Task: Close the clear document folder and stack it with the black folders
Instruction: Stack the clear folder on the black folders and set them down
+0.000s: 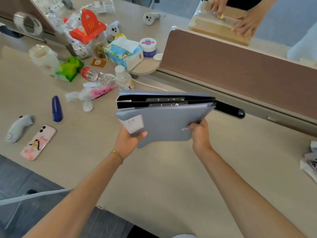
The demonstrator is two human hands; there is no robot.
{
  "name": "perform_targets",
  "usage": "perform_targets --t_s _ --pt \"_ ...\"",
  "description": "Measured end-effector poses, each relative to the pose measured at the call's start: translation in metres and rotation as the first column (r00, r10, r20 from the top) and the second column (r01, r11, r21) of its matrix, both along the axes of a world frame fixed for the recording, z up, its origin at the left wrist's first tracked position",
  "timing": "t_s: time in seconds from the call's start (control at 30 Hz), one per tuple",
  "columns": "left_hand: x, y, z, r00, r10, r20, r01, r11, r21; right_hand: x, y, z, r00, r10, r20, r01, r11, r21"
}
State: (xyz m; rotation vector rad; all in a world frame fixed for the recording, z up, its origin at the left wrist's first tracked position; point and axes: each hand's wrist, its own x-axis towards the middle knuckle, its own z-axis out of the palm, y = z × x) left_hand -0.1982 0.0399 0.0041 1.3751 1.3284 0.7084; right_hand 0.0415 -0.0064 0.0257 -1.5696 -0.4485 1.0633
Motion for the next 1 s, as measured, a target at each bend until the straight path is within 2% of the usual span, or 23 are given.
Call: perform_targets --t_s 0.1,0.2,0.27,0.4,0.67,0.8,1.0 --pt "0.012 0.007 0.015 0.998 -0.068 0.005 0.069 0.996 -0.055 0.017 -0.001 0.004 0.999 -0.016 -0.029 0.012 0.992 -0.128" --pt "0.048 0.0 0.027 0.996 -0.058 0.07 0.072 0.973 -0.221 0.043 -0.021 0.006 0.995 -0.077 -0.055 0.059 0.958 -0.28" --pt "0.079 -0.01 0.027 0.998 -0.031 0.05 0.046 0.941 -0.335 0.062 -0.042 0.006 0.987 -0.154 -0.052 0.126 0.927 -0.354" --pt "0.135 -0.029 0.014 0.993 -0.108 -0.036 0.08 0.889 -0.45 0.102 -0.091 -0.006 0.961 -0.277 -0.016 0.249 0.886 -0.392" --pt "0.27 -0.098 -0.009 0.974 -0.211 -0.084 0.129 0.817 -0.562 0.203 -0.187 -0.023 0.875 -0.479 0.07 0.461 0.781 -0.421" --pt "0.319 -0.116 -0.024 0.956 -0.262 -0.132 0.148 0.82 -0.552 0.241 -0.21 -0.037 0.866 -0.498 0.042 0.46 0.762 -0.457" --pt "0.389 -0.127 -0.042 0.936 -0.287 -0.205 0.145 0.842 -0.52 0.301 -0.223 -0.057 0.856 -0.507 0.1 0.483 0.718 -0.501"
